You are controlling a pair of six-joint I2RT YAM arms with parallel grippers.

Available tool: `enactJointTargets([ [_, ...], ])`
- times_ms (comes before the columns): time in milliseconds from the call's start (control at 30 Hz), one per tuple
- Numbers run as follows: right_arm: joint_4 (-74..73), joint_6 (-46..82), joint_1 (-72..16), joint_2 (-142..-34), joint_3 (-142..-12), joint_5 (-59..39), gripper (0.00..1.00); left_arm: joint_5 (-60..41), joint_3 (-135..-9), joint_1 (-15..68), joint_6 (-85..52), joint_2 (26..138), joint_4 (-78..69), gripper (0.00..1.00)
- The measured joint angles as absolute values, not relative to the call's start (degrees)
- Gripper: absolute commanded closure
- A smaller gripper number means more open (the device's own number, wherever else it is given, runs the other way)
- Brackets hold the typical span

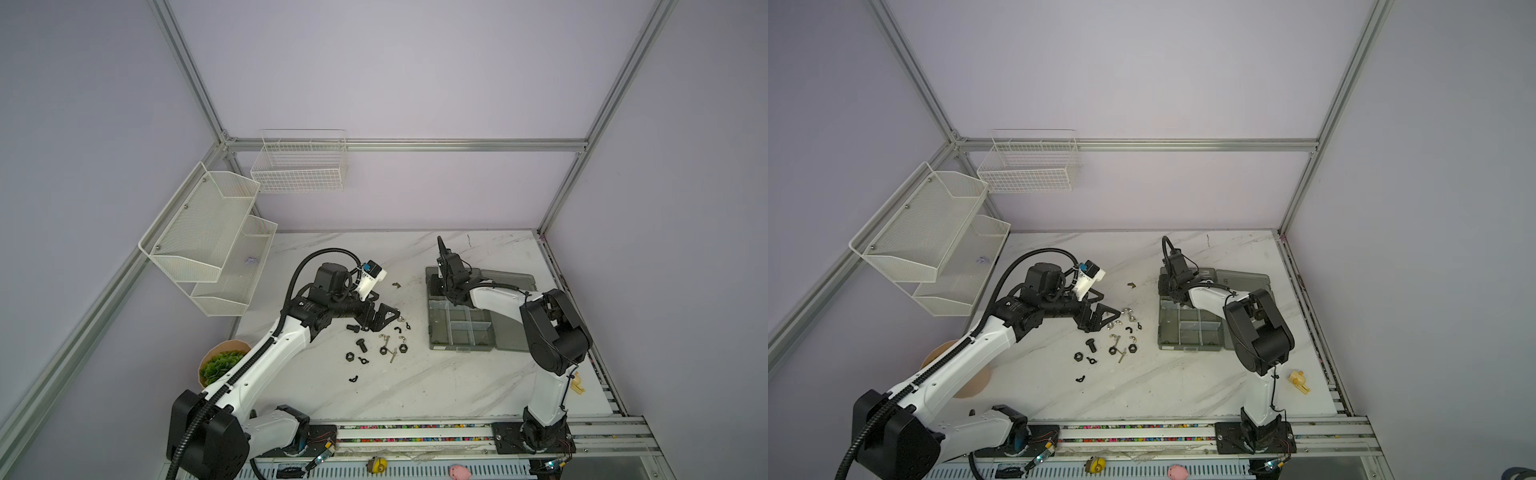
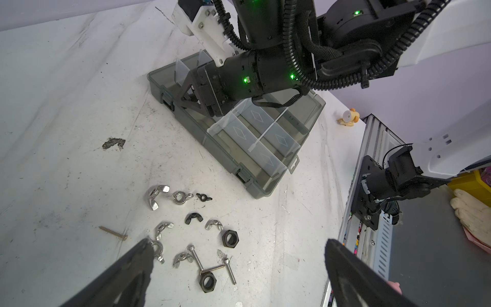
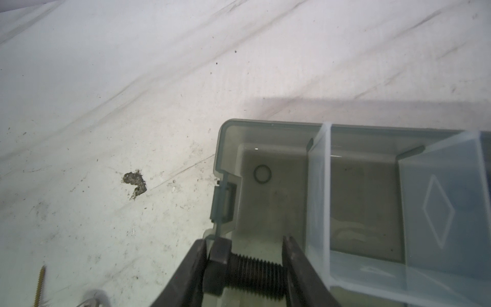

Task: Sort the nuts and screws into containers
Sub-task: 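Lower the bolt into the nearest compartment and open the right gripper, then move the right gripper back to the pile and grasp another black bolt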

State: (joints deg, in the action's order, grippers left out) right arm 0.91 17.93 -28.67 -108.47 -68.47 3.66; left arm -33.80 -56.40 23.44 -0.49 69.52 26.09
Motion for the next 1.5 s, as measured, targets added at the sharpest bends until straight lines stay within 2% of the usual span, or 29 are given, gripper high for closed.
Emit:
enactJointTargets([
  [367,1.0,17.9,-28.7,-108.5,-68.5,3.9,0.5,-33.6,-56.4,23.8,-0.8,68.8,26.1,0.0],
  [567,1.1,17.9,-28.7,-108.5,-68.7,3.8,0.42,-33.6,-56.4,23.8,-0.8,68.8,26.0,0.0],
  [733,1.1,17.8,-28.6,-108.5,-68.8,3.8,0.42,-33.6,-56.4,23.8,-0.8,68.8,26.0,0.0],
  [933,0.6,17.3,-28.6,-106.5,-67.8,3.0,0.47,-33.0,-56.4,24.1,-0.8,68.8,26.1,0.0],
  [1100,0.4,17.2,-29.3,-99.0,-65.8,1.9,0.45,-26.2,-56.4,24.3,-1.1,67.4,29.3,0.0],
  [1267,-1.8,17.3,-31.6,-92.7,-64.7,0.8,0.4,-17.6,-54.6,24.3,-7.1,62.0,35.0,0.0],
  [1500,-6.9,19.8,-41.6,-95.3,-63.9,-0.2,0.4,-12.1,-50.6,24.4,-19.6,51.6,45.2,0.0],
])
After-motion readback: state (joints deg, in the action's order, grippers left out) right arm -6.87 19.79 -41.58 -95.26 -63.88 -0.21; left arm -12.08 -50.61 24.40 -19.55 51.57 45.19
